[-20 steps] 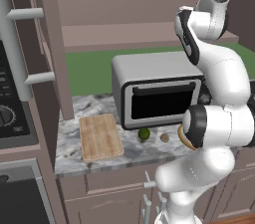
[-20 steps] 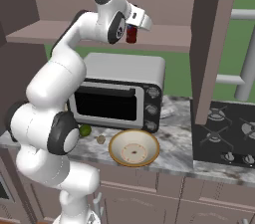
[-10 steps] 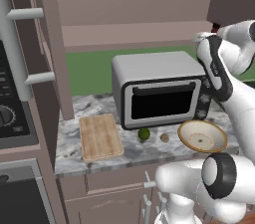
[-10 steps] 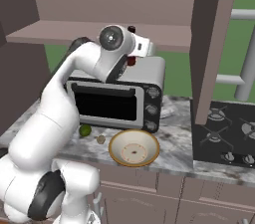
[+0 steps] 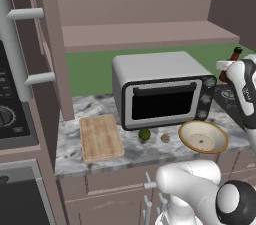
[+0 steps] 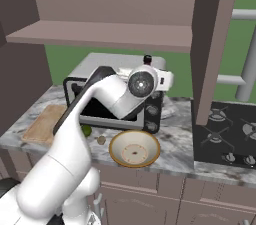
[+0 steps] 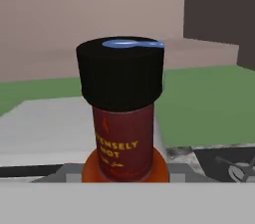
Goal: Open the cabinet. Place the bowl and condiment on the counter. Then place the lime and garlic on the cutting board.
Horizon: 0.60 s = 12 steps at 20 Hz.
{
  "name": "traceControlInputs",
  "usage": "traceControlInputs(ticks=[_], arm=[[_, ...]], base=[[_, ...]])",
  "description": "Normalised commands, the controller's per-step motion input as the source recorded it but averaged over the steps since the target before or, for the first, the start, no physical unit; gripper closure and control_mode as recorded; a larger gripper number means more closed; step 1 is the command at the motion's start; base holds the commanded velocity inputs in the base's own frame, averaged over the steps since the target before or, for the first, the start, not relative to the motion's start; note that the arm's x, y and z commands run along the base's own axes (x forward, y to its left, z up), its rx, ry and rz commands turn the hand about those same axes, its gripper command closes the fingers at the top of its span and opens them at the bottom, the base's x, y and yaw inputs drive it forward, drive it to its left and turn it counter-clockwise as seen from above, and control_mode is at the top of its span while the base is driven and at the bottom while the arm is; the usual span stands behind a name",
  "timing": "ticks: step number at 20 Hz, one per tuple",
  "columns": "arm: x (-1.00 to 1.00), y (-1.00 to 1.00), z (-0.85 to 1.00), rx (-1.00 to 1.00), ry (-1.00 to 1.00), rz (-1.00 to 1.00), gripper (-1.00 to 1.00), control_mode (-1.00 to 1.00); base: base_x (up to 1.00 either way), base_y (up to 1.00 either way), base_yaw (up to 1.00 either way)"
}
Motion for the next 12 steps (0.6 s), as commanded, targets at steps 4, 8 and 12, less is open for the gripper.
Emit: traceControlInputs(ticks=[4,8,12], arm=[[-0.04,-0.39,-0.75,-0.02,0.09,0.01,1.0,-1.0],[-0.01,-0.57,-0.78,0.0,0.03,0.0,1.0,-1.0],[-0.07,-0.7,-0.71,0.0,0.02,0.0,1.0,-1.0]], base=[[0.0,0.0,0.0],[0.0,0.0,0.0],[0.0,0.0,0.0]])
